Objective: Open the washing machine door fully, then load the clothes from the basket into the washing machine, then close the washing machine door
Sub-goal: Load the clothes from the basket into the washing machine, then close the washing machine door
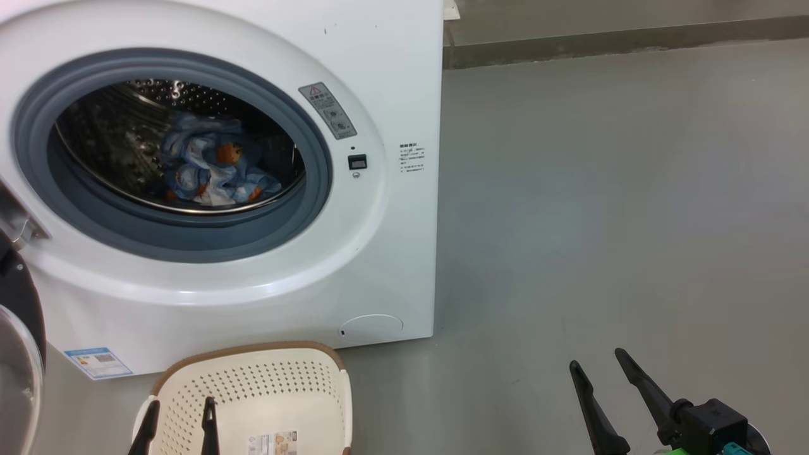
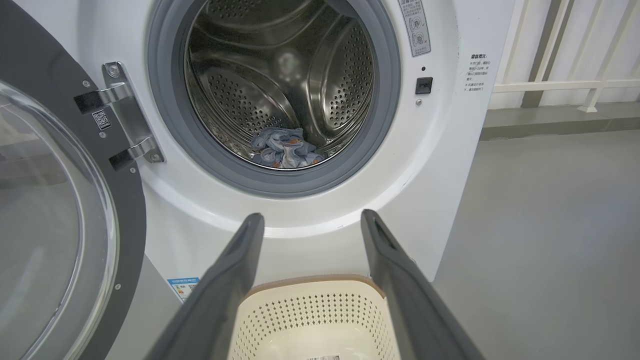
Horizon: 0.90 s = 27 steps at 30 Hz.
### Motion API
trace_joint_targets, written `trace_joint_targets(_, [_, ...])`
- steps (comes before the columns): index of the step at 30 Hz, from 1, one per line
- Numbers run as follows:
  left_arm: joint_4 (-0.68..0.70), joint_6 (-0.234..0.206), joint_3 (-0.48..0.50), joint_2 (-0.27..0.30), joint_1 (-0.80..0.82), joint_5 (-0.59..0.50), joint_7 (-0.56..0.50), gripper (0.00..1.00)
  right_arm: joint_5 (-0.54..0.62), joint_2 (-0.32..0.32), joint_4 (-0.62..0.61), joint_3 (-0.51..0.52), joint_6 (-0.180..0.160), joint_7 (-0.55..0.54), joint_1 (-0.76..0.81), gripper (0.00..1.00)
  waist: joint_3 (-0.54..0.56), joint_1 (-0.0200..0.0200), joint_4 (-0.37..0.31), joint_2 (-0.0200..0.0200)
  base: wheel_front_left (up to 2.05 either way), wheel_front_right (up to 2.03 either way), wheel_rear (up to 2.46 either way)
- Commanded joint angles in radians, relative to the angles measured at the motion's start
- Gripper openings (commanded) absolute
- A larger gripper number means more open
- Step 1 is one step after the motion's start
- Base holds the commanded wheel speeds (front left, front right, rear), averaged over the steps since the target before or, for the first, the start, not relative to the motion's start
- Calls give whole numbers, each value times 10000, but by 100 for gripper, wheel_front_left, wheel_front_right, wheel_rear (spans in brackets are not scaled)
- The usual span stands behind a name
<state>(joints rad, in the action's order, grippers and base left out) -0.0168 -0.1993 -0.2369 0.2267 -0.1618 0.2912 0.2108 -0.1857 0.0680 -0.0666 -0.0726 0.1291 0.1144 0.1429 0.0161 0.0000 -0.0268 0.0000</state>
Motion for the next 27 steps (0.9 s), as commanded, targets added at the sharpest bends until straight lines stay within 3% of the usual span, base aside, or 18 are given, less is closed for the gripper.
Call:
trace_joint_targets(1, [190, -100, 298, 198, 288, -118, -10, 100, 76, 66, -304, -191, 16, -13, -192, 100, -11, 0, 15, 0, 0, 0, 0])
trace_joint_targets(20, [118, -223, 168, 253, 423, -170, 63, 100, 108, 54, -351, -121, 16, -47, -194, 100, -33, 0, 112, 0, -1, 1, 0])
trace_joint_targets(27, [94, -245, 117, 252, 469, -155, 105, 100, 118, 47, -379, -100, 16, -57, -191, 100, -13, 0, 135, 0, -70, 70, 0])
